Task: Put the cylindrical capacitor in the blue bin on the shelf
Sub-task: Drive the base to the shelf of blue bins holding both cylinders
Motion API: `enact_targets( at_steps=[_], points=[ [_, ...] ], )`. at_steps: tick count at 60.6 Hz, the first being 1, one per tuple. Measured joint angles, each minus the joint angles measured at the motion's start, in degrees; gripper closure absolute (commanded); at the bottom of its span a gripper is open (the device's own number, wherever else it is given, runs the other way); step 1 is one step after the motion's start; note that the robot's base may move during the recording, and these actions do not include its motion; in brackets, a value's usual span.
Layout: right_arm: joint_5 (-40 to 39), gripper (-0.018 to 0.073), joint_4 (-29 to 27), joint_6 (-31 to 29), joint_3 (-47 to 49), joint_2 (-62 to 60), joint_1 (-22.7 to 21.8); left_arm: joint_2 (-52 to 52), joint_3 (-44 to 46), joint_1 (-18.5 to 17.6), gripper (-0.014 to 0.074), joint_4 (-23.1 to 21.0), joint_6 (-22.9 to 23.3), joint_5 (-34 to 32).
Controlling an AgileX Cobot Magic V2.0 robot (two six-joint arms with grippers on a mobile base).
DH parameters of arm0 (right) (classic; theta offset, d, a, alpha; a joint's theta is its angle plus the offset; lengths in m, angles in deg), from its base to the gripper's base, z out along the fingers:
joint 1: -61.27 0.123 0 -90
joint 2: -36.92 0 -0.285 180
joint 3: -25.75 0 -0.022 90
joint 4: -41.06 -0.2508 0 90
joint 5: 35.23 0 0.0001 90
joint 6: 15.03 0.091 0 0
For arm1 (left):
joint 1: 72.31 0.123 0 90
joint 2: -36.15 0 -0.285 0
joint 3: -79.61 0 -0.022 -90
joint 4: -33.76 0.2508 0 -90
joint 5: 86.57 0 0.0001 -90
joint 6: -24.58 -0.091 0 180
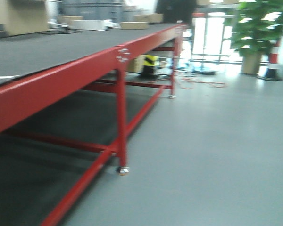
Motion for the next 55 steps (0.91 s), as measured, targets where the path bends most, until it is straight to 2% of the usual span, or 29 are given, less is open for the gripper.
enact_targets(
  at_steps=[55],
  points=[
    [0.00,0.0721,0.00,0.00,0.00,-0.26,0.00,0.12,0.00,0.00,0.0707,-0.09,0.00,0.00]
  ],
)
